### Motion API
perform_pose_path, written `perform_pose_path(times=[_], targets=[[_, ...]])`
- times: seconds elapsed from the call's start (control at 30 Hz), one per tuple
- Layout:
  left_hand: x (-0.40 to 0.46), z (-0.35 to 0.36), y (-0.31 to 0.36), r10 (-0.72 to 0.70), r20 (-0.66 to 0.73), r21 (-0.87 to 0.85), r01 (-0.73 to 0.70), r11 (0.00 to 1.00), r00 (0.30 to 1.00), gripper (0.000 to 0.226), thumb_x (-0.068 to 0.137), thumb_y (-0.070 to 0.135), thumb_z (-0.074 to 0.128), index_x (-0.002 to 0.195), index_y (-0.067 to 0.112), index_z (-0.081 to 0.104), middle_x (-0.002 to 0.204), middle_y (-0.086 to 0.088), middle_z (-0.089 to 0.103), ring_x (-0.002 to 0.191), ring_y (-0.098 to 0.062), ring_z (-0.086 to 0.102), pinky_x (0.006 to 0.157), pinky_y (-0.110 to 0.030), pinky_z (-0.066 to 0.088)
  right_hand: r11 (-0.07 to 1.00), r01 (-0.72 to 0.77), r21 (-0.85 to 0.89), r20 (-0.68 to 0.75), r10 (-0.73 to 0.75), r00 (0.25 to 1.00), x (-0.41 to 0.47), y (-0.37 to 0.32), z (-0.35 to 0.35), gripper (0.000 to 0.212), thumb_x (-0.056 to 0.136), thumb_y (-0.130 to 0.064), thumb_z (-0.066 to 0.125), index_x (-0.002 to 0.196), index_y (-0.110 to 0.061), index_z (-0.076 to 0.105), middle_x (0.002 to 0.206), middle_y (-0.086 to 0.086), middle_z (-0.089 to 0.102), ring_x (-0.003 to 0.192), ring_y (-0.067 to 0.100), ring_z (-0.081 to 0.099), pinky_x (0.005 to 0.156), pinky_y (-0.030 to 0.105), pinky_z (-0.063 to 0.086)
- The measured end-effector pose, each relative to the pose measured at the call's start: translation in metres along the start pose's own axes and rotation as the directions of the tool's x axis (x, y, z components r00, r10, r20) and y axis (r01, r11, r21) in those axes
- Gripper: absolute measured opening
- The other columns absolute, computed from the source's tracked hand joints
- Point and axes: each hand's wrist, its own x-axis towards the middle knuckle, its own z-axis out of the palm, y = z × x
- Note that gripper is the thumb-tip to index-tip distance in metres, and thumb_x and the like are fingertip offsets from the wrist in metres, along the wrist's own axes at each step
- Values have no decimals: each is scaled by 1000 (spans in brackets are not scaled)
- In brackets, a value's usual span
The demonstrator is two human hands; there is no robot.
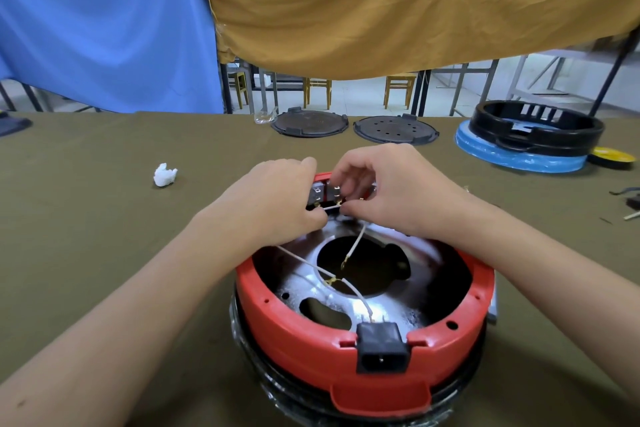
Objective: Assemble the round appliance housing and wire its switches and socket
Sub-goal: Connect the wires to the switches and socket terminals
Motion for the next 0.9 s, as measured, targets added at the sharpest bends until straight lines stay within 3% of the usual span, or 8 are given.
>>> perform_pose_path(times=[0.17,0.27,0.33,0.43,0.53,0.73,0.9], targets=[[-2,0,0,-13,-4,8,13,1000,1000,29,87,41,58,93,18,42,85,2,51,81,-22,53,66,-33,38,1000,-5,-17,-31,4,1000,-1,0,-1,23,73,-8,78,86,-24,69,79,-9,68,71,3,64,69,17,51],[-6,0,0,11,-54,-72,-14,997,999,45,83,39,66,114,19,41,103,0,47,84,-22,55,71,-33,46,999,-22,-33,-39,20,999,-1,2,-1,21,72,-12,81,82,-24,68,76,-10,67,70,3,63,67,17,50],[-8,-2,0,77,-101,-133,-90,987,992,49,80,35,72,117,21,43,112,-2,40,88,-22,53,74,-33,48,998,-28,-61,-26,26,999,-1,2,-1,19,72,-16,82,80,-24,67,74,-10,67,71,2,62,66,18,49],[-8,-3,0,175,-114,-103,-187,977,978,30,84,29,71,109,16,59,133,-5,37,110,-23,50,90,-37,46,997,-23,-80,-30,21,999,-2,1,-4,18,71,-18,82,79,-23,66,73,-11,67,73,1,62,66,17,49],[-7,-4,0,174,-61,-119,-181,976,983,17,88,28,68,103,21,72,144,-2,37,124,-19,47,100,-38,43,997,-18,-75,-28,16,999,-6,0,-11,18,72,-17,83,81,-24,68,73,-13,66,74,-1,62,66,11,48],[-6,-3,-1,152,12,-137,-149,979,988,17,92,29,65,107,27,71,141,2,40,125,-18,43,103,-37,40,967,-23,-253,-81,3,997,-20,-5,-18,10,80,-36,75,77,-28,70,69,-19,60,72,-5,57,62,8,39],[-6,-3,-3,141,27,-196,-133,972,990,11,91,24,65,101,27,69,129,3,44,118,-17,44,100,-35,40,890,-89,-448,3,101,995,-21,-8,-5,26,85,-52,65,83,-26,72,82,-7,58,79,17,58,68,32,48]])
